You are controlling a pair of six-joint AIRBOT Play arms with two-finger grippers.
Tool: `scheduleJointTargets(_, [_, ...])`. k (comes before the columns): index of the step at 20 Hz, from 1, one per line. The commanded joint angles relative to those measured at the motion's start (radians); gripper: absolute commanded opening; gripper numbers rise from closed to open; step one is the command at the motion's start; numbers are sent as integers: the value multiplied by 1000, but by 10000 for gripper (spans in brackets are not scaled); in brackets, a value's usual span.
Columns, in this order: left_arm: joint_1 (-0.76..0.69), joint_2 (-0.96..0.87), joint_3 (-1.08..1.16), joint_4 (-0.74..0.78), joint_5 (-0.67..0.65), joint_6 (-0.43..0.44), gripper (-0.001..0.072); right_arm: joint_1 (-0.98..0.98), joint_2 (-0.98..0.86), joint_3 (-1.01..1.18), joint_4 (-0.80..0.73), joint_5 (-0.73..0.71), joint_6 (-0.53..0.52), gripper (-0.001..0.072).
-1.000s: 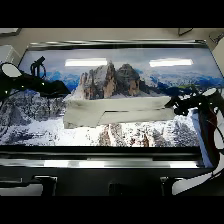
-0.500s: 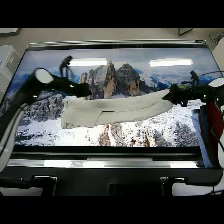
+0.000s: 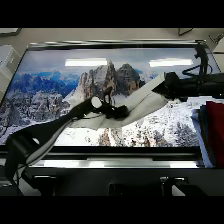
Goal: Fold the clothes and pants, and hang the long-sleeved shirts on hangers.
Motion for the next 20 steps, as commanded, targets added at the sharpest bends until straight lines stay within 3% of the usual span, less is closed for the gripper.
scheduleJointTargets(1, [-149, -83, 2, -365, 122, 24, 30, 51, 63, 1, 3, -27, 54, 40])
scheduleJointTargets(4, [-253, -106, 9, -558, 270, 63, 30, 51, 50, 0, 0, -35, 54, 40])
scheduleJointTargets(6, [-261, -115, 21, -562, 343, 74, 28, 51, 25, 0, 0, -34, 54, 40])
scheduleJointTargets(7, [-240, -114, 21, -538, 344, 126, 27, 52, 5, 0, 1, -34, 53, 40])
scheduleJointTargets(8, [-198, -111, 21, -490, 299, 161, 26, 52, -17, 0, 4, -35, 50, 40])
scheduleJointTargets(11, [-18, -50, 21, -224, 137, 156, 25, 124, -106, 0, 7, -77, 24, 40])
scheduleJointTargets(15, [268, 168, 21, 134, -10, 126, 25, 335, -278, 1, 14, -275, 8, 41])
scheduleJointTargets(20, [546, 512, 21, 286, -121, 127, 26, 524, -560, 1, 160, -526, 8, 43])
